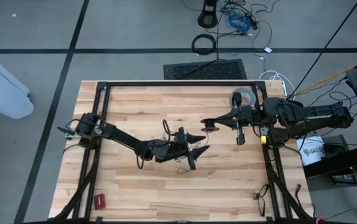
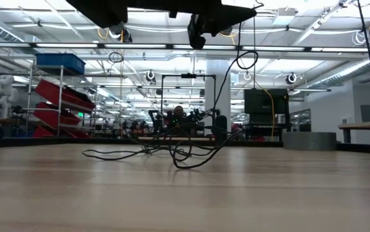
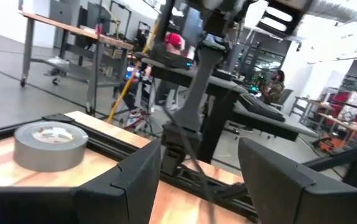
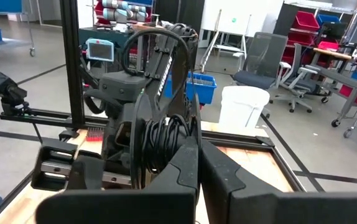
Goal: Coil cords
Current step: Coil the black wire onto the spool
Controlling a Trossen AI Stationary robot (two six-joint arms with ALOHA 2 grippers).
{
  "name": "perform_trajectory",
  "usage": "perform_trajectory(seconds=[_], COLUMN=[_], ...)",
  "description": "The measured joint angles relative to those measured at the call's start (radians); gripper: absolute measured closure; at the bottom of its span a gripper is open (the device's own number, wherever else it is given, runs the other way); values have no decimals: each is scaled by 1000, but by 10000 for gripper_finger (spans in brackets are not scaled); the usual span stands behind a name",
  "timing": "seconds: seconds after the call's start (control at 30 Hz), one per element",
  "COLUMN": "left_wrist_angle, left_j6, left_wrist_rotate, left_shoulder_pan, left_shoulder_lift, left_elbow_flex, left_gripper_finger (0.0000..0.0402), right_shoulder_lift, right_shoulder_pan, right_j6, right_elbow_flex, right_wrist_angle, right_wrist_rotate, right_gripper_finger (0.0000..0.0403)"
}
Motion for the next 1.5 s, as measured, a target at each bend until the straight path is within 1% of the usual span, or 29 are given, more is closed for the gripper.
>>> perform_trajectory(seconds=[0.37,0.5,0.67,0.77,0.87,0.97,1.13,1.17,1.27,1.33,1.5], left_wrist_angle=[-29,-77,-90,-87,-87,-87,-87,-88,-117,-170,-436], left_j6=[-1,-49,-47,-24,-14,5,81,102,144,166,186], left_wrist_rotate=[-5,-5,-9,-46,-66,-87,-173,-188,-210,-223,-267], left_shoulder_pan=[12,32,34,32,34,33,18,16,13,10,-5], left_shoulder_lift=[0,0,0,0,0,0,0,-2,-32,-75,-221], left_elbow_flex=[0,1,1,1,1,1,1,1,1,1,1], left_gripper_finger=[181,181,184,205,240,285,376,388,390,390,397], right_shoulder_lift=[0,0,0,0,-1,-1,-1,-1,-1,-1,-2], right_shoulder_pan=[0,0,0,0,0,0,0,0,0,0,1], right_j6=[-7,-7,-7,-7,-7,-7,-7,-7,-3,2,15], right_elbow_flex=[0,0,0,0,0,0,0,0,0,0,0], right_wrist_angle=[0,0,-1,-1,-2,-3,-10,-12,-13,-14,-36], right_wrist_rotate=[0,0,0,0,0,0,0,0,-1,-2,-10], right_gripper_finger=[403,403,403,403,403,403,403,403,403,403,403])
